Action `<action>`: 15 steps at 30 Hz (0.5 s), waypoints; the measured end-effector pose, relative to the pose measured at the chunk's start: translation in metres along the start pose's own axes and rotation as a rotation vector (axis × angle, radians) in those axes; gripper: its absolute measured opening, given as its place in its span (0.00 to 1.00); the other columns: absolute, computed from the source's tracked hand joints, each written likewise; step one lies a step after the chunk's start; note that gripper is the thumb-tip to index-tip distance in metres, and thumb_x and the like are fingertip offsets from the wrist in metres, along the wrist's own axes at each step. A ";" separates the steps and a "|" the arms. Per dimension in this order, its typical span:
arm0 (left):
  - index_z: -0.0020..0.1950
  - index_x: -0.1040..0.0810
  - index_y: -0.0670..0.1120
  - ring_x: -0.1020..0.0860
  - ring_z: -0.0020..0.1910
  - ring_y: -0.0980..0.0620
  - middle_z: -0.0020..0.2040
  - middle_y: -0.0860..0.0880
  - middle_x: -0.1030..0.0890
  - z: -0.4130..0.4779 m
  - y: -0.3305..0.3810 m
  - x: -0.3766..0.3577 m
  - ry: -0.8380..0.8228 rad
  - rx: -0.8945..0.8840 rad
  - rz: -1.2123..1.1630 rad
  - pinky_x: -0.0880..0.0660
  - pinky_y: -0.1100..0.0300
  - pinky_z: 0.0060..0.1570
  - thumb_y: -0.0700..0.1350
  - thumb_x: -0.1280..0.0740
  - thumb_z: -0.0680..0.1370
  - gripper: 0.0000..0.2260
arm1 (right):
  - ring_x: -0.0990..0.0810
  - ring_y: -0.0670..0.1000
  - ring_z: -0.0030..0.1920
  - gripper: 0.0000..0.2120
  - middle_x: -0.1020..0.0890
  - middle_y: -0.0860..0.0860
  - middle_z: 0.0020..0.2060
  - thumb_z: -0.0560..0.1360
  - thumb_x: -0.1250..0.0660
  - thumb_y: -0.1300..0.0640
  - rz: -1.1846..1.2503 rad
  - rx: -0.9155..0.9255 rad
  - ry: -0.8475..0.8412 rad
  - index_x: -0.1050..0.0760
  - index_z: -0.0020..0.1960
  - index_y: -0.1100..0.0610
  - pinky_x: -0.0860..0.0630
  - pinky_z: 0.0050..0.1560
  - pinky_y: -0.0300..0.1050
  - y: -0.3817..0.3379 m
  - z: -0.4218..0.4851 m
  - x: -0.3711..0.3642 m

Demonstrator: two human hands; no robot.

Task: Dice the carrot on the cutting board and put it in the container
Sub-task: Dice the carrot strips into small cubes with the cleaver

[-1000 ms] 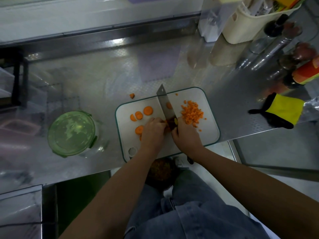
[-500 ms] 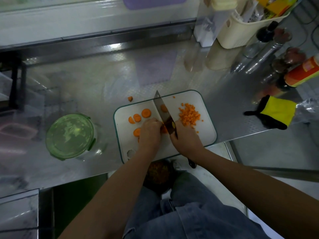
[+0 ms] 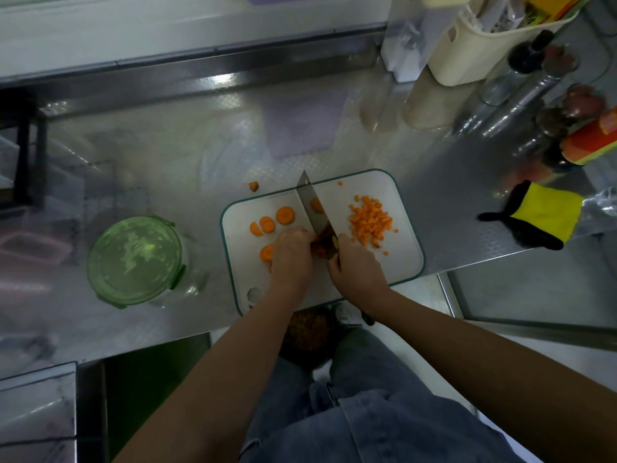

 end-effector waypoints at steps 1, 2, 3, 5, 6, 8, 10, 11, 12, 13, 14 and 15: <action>0.40 0.16 0.40 0.23 0.38 0.44 0.37 0.42 0.19 0.000 -0.001 0.000 0.004 0.011 -0.006 0.32 0.56 0.36 0.33 0.33 0.69 0.07 | 0.23 0.61 0.43 0.12 0.22 0.60 0.43 0.78 0.42 0.58 -0.003 0.002 0.003 0.33 0.59 0.61 0.35 0.36 0.48 0.001 0.000 -0.001; 0.40 0.16 0.41 0.23 0.38 0.45 0.38 0.43 0.19 0.000 -0.001 0.001 0.006 0.023 -0.015 0.34 0.58 0.36 0.33 0.34 0.69 0.08 | 0.23 0.61 0.42 0.13 0.22 0.60 0.42 0.78 0.42 0.58 -0.006 -0.001 0.004 0.33 0.60 0.61 0.35 0.36 0.48 0.002 0.000 -0.002; 0.41 0.16 0.41 0.23 0.38 0.45 0.38 0.43 0.19 0.000 -0.001 0.001 0.009 0.031 -0.024 0.35 0.59 0.37 0.34 0.34 0.70 0.08 | 0.23 0.61 0.41 0.13 0.22 0.60 0.42 0.78 0.42 0.57 -0.007 -0.003 0.008 0.33 0.60 0.61 0.34 0.35 0.49 0.003 0.000 -0.002; 0.42 0.16 0.42 0.23 0.40 0.46 0.39 0.43 0.18 0.000 -0.002 0.002 0.014 0.039 -0.046 0.34 0.60 0.38 0.34 0.34 0.70 0.08 | 0.23 0.61 0.41 0.12 0.22 0.59 0.41 0.77 0.42 0.57 0.017 -0.010 0.035 0.32 0.59 0.61 0.31 0.35 0.50 0.006 0.002 0.002; 0.42 0.16 0.42 0.22 0.41 0.45 0.39 0.43 0.18 0.000 -0.002 0.003 0.018 0.044 -0.058 0.32 0.59 0.40 0.34 0.34 0.70 0.07 | 0.23 0.61 0.41 0.12 0.23 0.59 0.41 0.77 0.41 0.58 0.034 -0.016 0.052 0.32 0.59 0.62 0.30 0.36 0.51 0.006 0.003 0.005; 0.42 0.17 0.41 0.22 0.43 0.45 0.41 0.43 0.17 0.000 -0.003 0.003 0.020 0.049 -0.072 0.29 0.55 0.43 0.35 0.33 0.71 0.06 | 0.23 0.60 0.40 0.13 0.23 0.59 0.39 0.77 0.41 0.58 0.030 -0.025 0.068 0.31 0.60 0.62 0.31 0.35 0.50 0.009 0.006 0.010; 0.44 0.18 0.42 0.22 0.44 0.45 0.42 0.44 0.18 0.002 -0.004 0.002 0.008 0.051 -0.085 0.28 0.55 0.45 0.35 0.33 0.71 0.06 | 0.24 0.60 0.38 0.12 0.23 0.58 0.37 0.77 0.41 0.58 -0.006 -0.014 0.050 0.31 0.58 0.62 0.33 0.33 0.48 0.010 0.009 0.012; 0.45 0.18 0.42 0.22 0.45 0.46 0.43 0.44 0.18 0.002 -0.006 0.002 0.001 0.051 -0.094 0.27 0.55 0.45 0.35 0.33 0.71 0.06 | 0.24 0.60 0.37 0.10 0.24 0.57 0.36 0.77 0.41 0.58 -0.013 -0.005 0.040 0.31 0.56 0.62 0.34 0.33 0.48 0.010 0.010 0.014; 0.47 0.19 0.42 0.22 0.46 0.46 0.44 0.44 0.18 0.002 -0.006 0.002 -0.004 0.047 -0.102 0.26 0.54 0.46 0.35 0.32 0.71 0.07 | 0.24 0.59 0.36 0.10 0.24 0.57 0.35 0.78 0.41 0.58 -0.007 0.001 0.035 0.31 0.55 0.62 0.34 0.33 0.48 0.010 0.011 0.015; 0.50 0.20 0.43 0.21 0.47 0.46 0.45 0.44 0.18 0.001 -0.007 0.001 -0.009 0.043 -0.106 0.25 0.53 0.48 0.36 0.32 0.72 0.08 | 0.25 0.58 0.35 0.09 0.25 0.56 0.35 0.78 0.41 0.58 0.004 0.008 0.036 0.31 0.55 0.62 0.33 0.33 0.48 0.010 0.011 0.017; 0.53 0.20 0.43 0.22 0.48 0.46 0.47 0.45 0.18 0.000 -0.007 0.002 -0.014 0.039 -0.105 0.25 0.53 0.49 0.37 0.32 0.73 0.09 | 0.26 0.57 0.34 0.09 0.25 0.56 0.34 0.78 0.41 0.58 0.011 0.016 0.037 0.31 0.54 0.62 0.32 0.32 0.49 0.009 0.011 0.019; 0.55 0.21 0.44 0.22 0.49 0.47 0.48 0.45 0.19 -0.001 -0.008 0.002 -0.018 0.035 -0.097 0.26 0.54 0.49 0.39 0.32 0.74 0.10 | 0.27 0.56 0.33 0.09 0.26 0.55 0.33 0.77 0.41 0.58 0.014 0.029 0.040 0.31 0.54 0.62 0.32 0.32 0.49 0.008 0.010 0.020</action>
Point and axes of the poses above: each hand's wrist, its own z-axis towards the middle knuckle, its own x-axis out of the back of the hand, y = z × x, the point moved 7 cm from there along z, towards the middle knuckle
